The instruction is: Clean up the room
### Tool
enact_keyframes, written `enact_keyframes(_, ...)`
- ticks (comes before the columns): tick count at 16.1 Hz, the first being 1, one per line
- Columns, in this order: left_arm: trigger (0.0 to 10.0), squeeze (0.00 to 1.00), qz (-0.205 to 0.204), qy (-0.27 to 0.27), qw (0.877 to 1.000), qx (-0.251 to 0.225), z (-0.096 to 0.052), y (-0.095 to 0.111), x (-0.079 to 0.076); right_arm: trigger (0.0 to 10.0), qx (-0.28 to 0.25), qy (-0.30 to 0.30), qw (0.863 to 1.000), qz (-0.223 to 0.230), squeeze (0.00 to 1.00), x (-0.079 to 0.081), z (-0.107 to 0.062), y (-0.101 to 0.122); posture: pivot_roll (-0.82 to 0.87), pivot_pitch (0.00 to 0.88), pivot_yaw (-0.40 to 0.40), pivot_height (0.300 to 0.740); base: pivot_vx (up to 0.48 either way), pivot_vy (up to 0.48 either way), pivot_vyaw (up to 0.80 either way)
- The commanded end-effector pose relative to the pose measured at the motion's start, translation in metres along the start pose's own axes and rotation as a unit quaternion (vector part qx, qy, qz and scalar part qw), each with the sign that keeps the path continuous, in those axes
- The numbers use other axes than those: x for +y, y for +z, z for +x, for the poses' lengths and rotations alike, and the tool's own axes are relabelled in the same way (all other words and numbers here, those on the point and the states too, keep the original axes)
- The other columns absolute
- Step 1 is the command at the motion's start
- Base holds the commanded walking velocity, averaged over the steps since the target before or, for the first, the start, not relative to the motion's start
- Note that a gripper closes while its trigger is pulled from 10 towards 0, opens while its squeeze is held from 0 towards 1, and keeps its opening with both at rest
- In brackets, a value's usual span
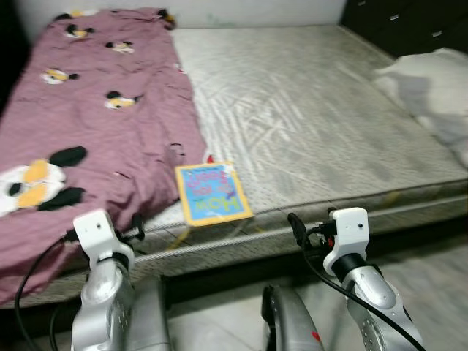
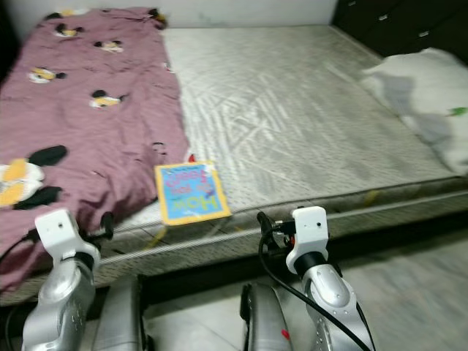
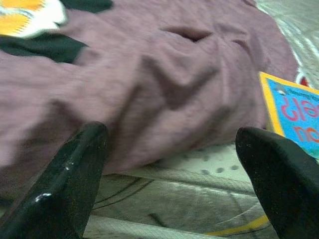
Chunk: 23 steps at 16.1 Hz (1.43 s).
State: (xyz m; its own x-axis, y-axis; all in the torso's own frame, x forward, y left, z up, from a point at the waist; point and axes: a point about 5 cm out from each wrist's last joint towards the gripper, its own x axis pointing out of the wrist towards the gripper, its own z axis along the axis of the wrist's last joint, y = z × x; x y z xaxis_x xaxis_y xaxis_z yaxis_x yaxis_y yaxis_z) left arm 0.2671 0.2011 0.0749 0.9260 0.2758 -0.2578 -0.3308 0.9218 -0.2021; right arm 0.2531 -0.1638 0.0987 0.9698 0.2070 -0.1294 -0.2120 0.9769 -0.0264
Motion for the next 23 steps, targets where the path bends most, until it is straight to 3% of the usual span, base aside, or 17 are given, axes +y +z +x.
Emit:
enact_keyframes(1, 10.0, 0.00, -0.010, -0.010, 1.000, 0.006, 0.004, -0.001, -0.004, 10.0, -0.006, -0.013, 1.000, -0.013, 0.00, -0.010, -0.004, 0.005, -0.14, 0.108, -0.089, 0.542, 0.000, 0.000, 0.00)
enact_keyframes(10, 10.0, 0.00, -0.033, -0.074, 0.997, 0.015, 0.020, -0.009, -0.020, 10.0, 0.004, -0.031, 0.999, -0.034, 0.00, -0.024, -0.021, 0.008, -0.21, 0.137, -0.109, 0.542, 0.000, 0.000, 0.00)
enact_keyframes(23, 10.0, 0.00, -0.033, -0.074, 0.997, 0.015, 0.020, -0.009, -0.020, 10.0, 0.004, -0.031, 0.999, -0.034, 0.00, -0.024, -0.021, 0.008, -0.21, 0.137, -0.109, 0.542, 0.000, 0.000, 0.00)
